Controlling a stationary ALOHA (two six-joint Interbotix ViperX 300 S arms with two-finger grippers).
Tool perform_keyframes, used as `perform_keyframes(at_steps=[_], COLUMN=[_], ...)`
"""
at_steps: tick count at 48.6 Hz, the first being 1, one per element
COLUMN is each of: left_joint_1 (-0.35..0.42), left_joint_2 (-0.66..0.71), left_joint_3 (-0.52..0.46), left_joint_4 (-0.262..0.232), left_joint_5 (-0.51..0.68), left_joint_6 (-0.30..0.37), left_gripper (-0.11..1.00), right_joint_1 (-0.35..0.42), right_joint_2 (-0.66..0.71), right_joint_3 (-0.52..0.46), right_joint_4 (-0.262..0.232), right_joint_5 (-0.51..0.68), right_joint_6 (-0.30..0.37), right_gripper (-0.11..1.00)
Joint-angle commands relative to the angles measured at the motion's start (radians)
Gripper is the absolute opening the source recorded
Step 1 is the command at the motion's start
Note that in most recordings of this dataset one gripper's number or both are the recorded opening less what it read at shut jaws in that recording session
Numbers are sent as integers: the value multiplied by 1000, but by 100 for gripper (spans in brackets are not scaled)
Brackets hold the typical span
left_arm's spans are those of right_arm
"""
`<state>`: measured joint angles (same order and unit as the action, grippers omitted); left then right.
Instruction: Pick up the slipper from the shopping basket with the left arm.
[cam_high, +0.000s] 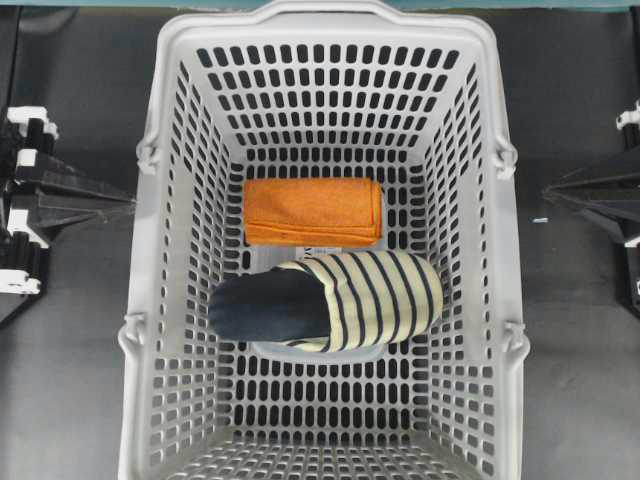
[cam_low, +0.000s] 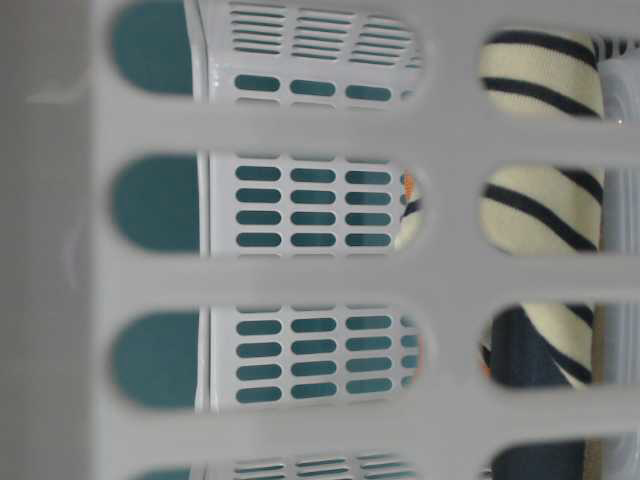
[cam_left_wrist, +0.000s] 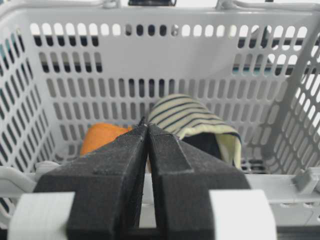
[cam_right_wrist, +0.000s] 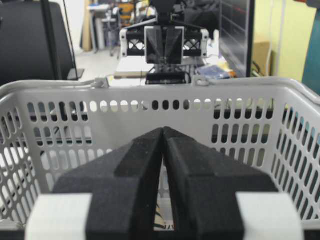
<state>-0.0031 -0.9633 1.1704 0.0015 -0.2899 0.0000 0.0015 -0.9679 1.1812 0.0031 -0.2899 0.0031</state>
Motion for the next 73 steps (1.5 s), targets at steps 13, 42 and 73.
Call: perform_keyframes(at_steps=[13, 42, 73], left_joint_1=[-6, -83, -138], left_joint_2=[12, 262, 663], left_joint_3=[-179, -462, -805], left_joint_4=[44, 44, 44], left_joint_5=[282, 511, 792], left_joint_6=[12, -11, -144], left_gripper=[0, 0, 0], right_joint_1=[3, 9, 37], right_joint_2=[-3, -38, -147], right_joint_3=[-14, -52, -20], right_joint_4=[41, -141, -126], right_joint_5=[20, 213, 328], right_joint_6=[127, 183, 57], right_gripper=[0, 0, 0])
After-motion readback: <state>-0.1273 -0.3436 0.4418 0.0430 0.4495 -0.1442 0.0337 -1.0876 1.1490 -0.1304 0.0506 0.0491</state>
